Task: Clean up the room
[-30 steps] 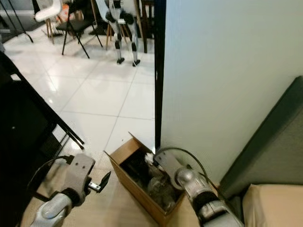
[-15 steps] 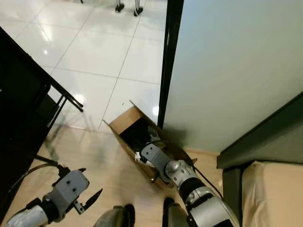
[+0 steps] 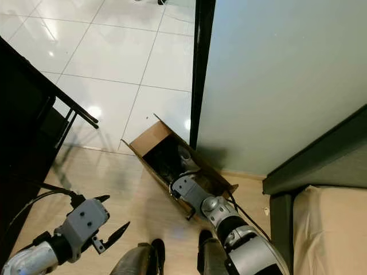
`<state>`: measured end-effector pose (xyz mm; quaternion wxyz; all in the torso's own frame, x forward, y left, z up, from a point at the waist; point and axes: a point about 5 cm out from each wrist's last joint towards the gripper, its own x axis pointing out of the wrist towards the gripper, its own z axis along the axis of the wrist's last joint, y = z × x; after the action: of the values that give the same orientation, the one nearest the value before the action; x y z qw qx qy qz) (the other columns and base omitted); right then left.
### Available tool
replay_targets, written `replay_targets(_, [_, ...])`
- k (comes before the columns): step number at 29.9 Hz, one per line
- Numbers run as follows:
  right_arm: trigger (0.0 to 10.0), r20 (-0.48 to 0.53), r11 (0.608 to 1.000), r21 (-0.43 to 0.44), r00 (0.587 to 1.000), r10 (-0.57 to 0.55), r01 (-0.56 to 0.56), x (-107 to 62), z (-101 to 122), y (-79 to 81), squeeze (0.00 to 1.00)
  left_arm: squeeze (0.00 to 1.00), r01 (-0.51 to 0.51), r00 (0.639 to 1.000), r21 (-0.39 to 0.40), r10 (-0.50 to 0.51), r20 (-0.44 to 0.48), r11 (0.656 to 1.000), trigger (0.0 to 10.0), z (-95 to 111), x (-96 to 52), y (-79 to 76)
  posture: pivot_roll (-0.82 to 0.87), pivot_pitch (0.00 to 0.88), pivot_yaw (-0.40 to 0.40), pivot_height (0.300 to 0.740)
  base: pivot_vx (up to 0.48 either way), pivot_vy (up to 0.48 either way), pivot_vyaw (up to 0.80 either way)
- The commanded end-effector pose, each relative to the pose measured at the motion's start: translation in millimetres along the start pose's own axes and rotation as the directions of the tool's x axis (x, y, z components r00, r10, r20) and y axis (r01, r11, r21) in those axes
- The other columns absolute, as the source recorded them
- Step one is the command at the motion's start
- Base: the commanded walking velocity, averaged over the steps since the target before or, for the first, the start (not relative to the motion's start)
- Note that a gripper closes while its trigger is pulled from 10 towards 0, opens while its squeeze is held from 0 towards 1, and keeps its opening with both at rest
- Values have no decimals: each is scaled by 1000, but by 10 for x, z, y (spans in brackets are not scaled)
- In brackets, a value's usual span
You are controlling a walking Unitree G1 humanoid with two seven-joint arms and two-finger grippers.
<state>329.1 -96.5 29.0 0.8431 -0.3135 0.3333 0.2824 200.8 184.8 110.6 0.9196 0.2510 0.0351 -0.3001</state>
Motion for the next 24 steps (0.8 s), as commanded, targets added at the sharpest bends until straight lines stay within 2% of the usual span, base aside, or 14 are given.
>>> replay_targets(1, [10000, -37, 1000, -16, 999, 19, -20, 22, -106, 89, 0, 0, 32, 999, -33, -33, -32, 999, 10000, -58, -25, -91, 107, 480, -7, 740, 0, 0, 0])
replay_targets(11, [10000, -20, 1000, -22, 1000, -9, 9, 12, -56, 30, 0, 0, 12, 999, -39, -14, -48, 999, 10000, -82, 13, -53, 99, 450, -9, 740, 0, 0, 0])
replay_targets(14, [10000, 21, 999, 8, 999, -35, 34, 7, 21, -1, 0, 0, -83, 992, -83, 75, -98, 993, 10000, -185, 111, 11, 77, 379, -15, 740, 0, 0, 0])
replay_targets(17, [10000, 37, 999, 30, 998, -46, 45, 4, 43, -13, 0, 0, -111, 989, -106, 99, -111, 988, 10000, -217, 147, 15, 71, 359, -16, 740, 0, 0, 0])
replay_targets(18, [10000, 96, 992, 111, 993, -69, 58, -6, 118, -43, 0, 0, -160, 983, -157, 143, -114, 975, 10000, -227, 196, 15, 56, 308, -15, 740, 0, 0, 0])
replay_targets(19, [10000, 96, 992, 111, 993, -69, 58, -6, 118, -43, 0, 0, -160, 983, -157, 143, -114, 975, 10000, -227, 196, 15, 56, 308, -15, 740, 0, 0, 0])
replay_targets(21, [10000, 243, 957, 285, 962, -124, 52, -41, 254, -81, 0, 0, -256, 965, -271, 228, -131, 928, 10000, -244, 321, -7, 28, 210, -15, 740, 0, 0, 0])
replay_targets(22, [10000, 243, 957, 285, 962, -124, 52, -41, 254, -81, 0, 0, -256, 965, -271, 228, -131, 928, 10000, -244, 321, -7, 28, 210, -15, 740, 0, 0, 0])
replay_targets(23, [10000, 306, 940, 338, 939, -154, 44, -65, 294, -87, 0, 0, -294, 955, -310, 263, -140, 904, 10000, -250, 374, -17, 21, 185, -13, 740, 0, 0, 0])
replay_targets(24, [10000, 360, 917, 396, 912, -196, 42, -95, 280, -69, 0, 0, -371, 928, -364, 332, -168, 854, 10000, -277, 429, -5, 5, 139, -6, 740, 0, 0, 0])
